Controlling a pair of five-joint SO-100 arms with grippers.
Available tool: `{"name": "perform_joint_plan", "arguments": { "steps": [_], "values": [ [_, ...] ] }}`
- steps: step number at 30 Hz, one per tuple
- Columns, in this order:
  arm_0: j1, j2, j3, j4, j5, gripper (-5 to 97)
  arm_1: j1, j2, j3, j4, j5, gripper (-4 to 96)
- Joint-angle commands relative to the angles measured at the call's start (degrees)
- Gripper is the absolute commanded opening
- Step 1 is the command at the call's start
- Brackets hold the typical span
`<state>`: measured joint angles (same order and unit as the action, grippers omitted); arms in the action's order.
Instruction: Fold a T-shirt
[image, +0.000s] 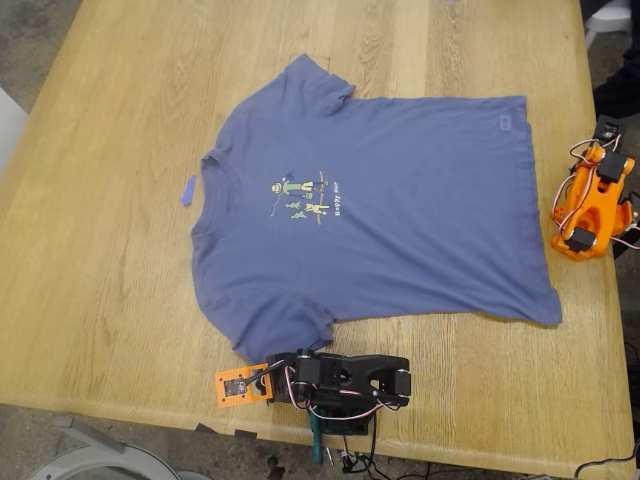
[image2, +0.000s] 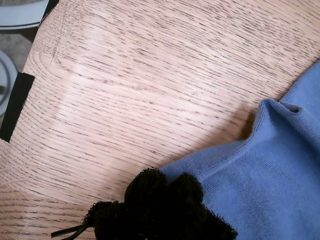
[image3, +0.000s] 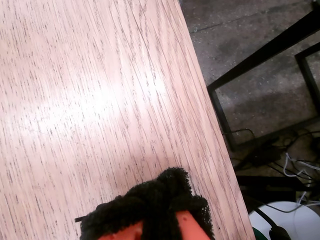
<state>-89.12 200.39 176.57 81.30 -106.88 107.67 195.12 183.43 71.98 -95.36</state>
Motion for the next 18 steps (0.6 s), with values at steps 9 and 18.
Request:
{"name": "perform_joint_plan", "arguments": {
  "steps": [9, 18],
  "values": [
    [1.58, 6.42, -0.97, 0.53, 2.81, 0, -2.64, 0.0, 3.87, 0.09, 0.0, 3.2],
    [2.99, 6.33, -0.97, 0.53, 3.34, 9, -4.13, 0.0, 3.78, -0.44, -2.72, 0.2]
  ]
}}
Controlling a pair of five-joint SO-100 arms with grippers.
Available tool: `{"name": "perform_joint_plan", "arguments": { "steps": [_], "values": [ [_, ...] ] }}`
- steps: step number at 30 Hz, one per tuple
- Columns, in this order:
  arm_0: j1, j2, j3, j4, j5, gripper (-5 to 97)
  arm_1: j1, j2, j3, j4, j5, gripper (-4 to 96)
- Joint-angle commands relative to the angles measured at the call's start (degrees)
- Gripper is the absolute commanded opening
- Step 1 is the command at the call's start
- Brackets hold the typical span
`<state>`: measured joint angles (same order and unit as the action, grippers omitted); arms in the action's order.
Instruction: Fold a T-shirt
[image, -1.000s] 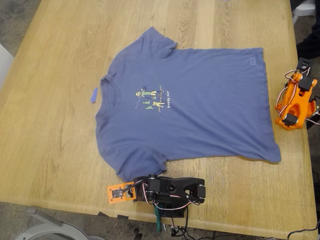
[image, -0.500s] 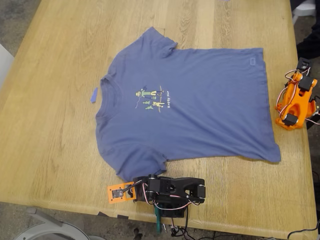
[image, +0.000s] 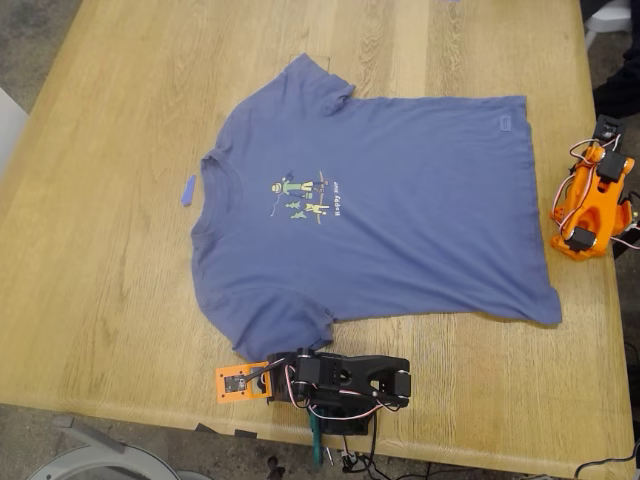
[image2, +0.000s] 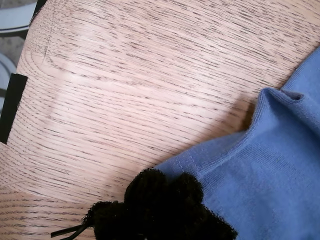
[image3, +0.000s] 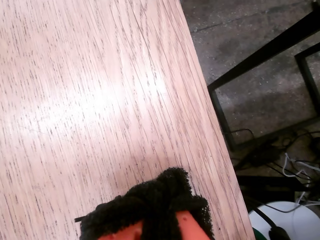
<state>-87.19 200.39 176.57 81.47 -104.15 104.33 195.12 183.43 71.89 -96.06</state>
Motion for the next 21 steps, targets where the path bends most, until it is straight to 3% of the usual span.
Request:
{"name": "perform_joint_plan", "arguments": {
  "steps": [1, 5, 10, 16, 21],
  "values": [
    [1.76, 6.33, -0.97, 0.35, 0.62, 10, -1.23, 0.0, 3.6, -0.97, -3.34, 0.2],
    [3.6, 6.42, -0.97, -6.33, 5.71, 16, -4.31, 0.0, 1.58, -7.82, -3.16, 9.0],
    [9.49, 6.42, -2.37, -23.55, 1.67, 45, -6.94, 0.0, -4.83, -16.96, -1.85, 23.7],
    [16.35, 6.42, -10.72, -14.15, 5.19, 55, -5.71, 0.0, -16.26, -14.94, 2.37, 34.0],
    [17.93, 4.04, -20.74, -6.68, 7.73, 57, -15.64, 0.0, -27.95, -10.46, 4.57, 34.7]
  ]
}}
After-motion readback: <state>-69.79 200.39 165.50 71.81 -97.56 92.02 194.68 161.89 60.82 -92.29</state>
